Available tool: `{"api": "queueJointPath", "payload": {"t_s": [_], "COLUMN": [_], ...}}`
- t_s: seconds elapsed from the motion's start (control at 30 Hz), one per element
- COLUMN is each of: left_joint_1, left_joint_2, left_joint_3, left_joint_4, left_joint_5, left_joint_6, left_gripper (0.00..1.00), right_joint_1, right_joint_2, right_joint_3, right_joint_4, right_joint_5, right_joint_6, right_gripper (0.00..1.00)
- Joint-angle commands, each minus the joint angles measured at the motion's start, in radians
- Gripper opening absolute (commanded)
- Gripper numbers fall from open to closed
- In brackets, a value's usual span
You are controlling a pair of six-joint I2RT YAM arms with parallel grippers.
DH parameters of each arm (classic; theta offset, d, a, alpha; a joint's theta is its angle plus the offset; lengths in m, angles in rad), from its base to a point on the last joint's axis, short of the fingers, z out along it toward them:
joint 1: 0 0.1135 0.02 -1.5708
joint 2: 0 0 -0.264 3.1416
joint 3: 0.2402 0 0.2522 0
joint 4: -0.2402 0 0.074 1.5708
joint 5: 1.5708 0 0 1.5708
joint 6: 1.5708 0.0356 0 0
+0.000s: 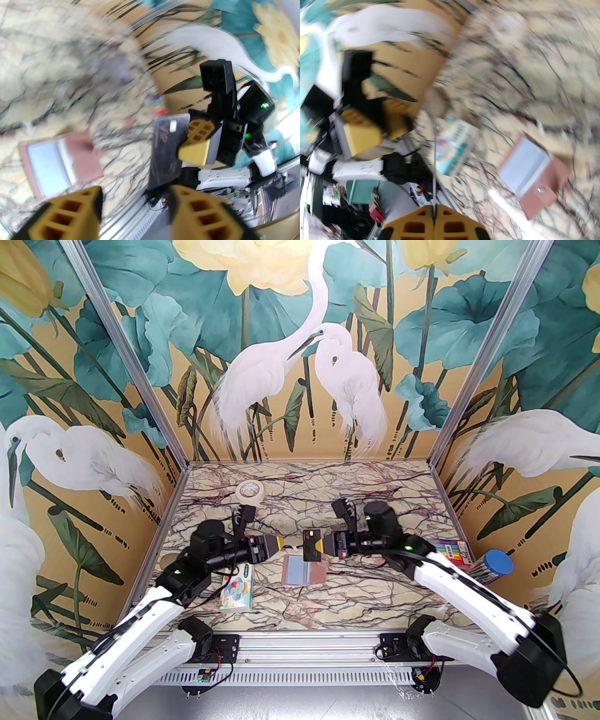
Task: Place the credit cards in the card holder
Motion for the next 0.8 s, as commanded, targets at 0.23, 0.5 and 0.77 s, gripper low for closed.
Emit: {"api": "queueJointPath", "payload": {"t_s": [0.23, 0.5, 0.77], "left_joint_1": [-0.011, -0.063, -0.065], "left_joint_2": [0.245, 0.437, 0.528], "left_joint_3": [-0.083, -0.015, 0.002], "left_joint_4": [0.129, 0.125, 0.111], "left_joint_5": [-0.027, -0.087, -0.148], "left_joint_6": [-0.048, 0.000, 0.023], "left_gripper": [0.18, 0.10, 0.04], "right_joint_1": [0.076, 0.076, 0.074], "right_joint_2": [0.236, 0.346, 0.423], "right_joint_3": [0.040, 0.023, 0.025], "right_joint_4": [-0.035, 0.041, 0.059], "right_joint_5": [0.158, 0.178, 0.181], "right_joint_6": [0.093, 0.123, 0.106], "right_gripper": [0.00, 0.00, 0.00]}}
